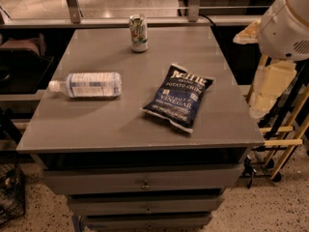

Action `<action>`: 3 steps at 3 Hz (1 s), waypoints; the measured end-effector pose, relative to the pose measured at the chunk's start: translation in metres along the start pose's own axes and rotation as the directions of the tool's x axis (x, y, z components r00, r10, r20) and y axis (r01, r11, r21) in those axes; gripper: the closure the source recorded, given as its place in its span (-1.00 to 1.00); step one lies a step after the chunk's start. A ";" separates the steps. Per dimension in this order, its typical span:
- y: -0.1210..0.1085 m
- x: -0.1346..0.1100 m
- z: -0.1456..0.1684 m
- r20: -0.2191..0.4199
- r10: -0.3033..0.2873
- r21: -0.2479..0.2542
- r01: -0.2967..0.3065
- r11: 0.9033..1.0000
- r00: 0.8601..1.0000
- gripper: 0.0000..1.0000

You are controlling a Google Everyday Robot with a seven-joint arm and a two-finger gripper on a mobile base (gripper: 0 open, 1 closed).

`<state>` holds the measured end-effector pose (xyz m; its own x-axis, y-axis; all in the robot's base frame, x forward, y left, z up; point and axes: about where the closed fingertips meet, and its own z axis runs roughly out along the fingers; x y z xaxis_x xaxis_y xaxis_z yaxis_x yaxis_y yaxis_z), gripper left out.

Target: Pick blue chip bag

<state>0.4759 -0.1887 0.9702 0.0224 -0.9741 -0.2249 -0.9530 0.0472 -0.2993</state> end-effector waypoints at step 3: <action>-0.008 -0.040 0.082 0.067 -0.544 -0.116 0.548 0.828 0.836 -1.00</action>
Offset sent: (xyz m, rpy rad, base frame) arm 0.0351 0.0695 -0.0805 -0.2129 -0.0228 0.7427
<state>0.5072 -0.1319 0.9058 0.5577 -0.8254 -0.0874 -0.8120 -0.5209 -0.2632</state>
